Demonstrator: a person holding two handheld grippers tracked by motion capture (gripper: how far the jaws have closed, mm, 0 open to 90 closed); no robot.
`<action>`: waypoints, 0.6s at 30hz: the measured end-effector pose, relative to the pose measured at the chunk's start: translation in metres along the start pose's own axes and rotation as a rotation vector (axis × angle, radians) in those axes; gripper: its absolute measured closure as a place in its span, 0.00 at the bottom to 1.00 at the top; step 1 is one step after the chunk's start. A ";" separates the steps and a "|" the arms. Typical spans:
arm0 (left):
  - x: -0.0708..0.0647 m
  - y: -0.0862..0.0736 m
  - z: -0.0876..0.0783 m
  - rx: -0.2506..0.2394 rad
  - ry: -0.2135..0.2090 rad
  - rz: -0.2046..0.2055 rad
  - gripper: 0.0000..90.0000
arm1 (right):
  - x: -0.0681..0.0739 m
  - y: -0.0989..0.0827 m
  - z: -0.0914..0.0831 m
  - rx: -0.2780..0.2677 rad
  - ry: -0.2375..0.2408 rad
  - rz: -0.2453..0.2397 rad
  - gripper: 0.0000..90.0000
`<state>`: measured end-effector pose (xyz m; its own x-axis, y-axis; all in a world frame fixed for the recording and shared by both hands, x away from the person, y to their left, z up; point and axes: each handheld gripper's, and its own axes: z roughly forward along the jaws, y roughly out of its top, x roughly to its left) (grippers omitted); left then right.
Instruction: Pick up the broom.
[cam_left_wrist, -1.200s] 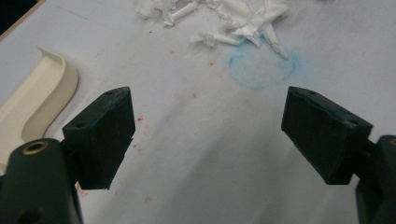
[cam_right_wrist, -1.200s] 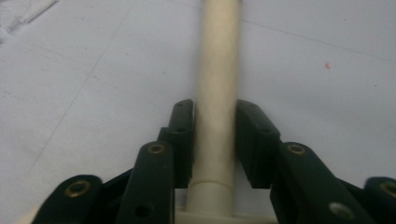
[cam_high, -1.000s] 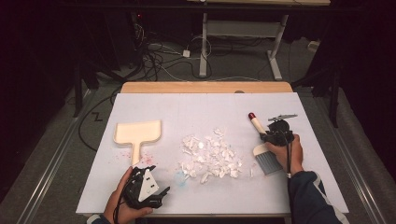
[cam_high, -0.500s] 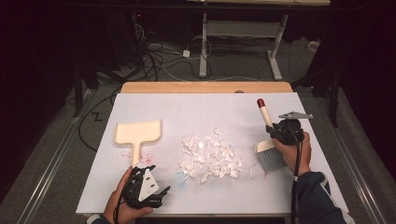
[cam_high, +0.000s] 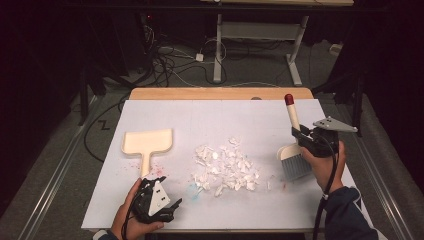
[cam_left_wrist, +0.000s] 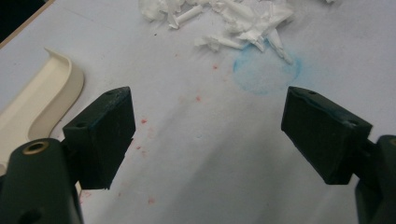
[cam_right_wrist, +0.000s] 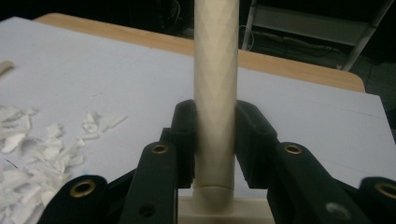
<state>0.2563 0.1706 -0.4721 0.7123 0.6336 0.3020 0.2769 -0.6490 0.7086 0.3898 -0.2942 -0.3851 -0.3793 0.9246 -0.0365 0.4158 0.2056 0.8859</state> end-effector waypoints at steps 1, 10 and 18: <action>0.000 0.001 0.000 -0.004 -0.001 -0.006 0.19 | 0.001 0.001 -0.002 -0.009 0.002 0.000 0.80; -0.005 0.066 0.000 -0.172 -0.130 -0.183 0.21 | 0.038 0.014 -0.025 -0.105 0.062 -0.049 0.80; -0.047 0.149 0.034 -0.293 -0.196 -0.128 0.24 | 0.076 0.017 -0.034 -0.135 0.149 -0.117 0.80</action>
<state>0.2857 0.0302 -0.4022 0.8017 0.5907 0.0914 0.1958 -0.4039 0.8936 0.3397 -0.2311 -0.3574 -0.5402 0.8375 -0.0828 0.2512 0.2544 0.9339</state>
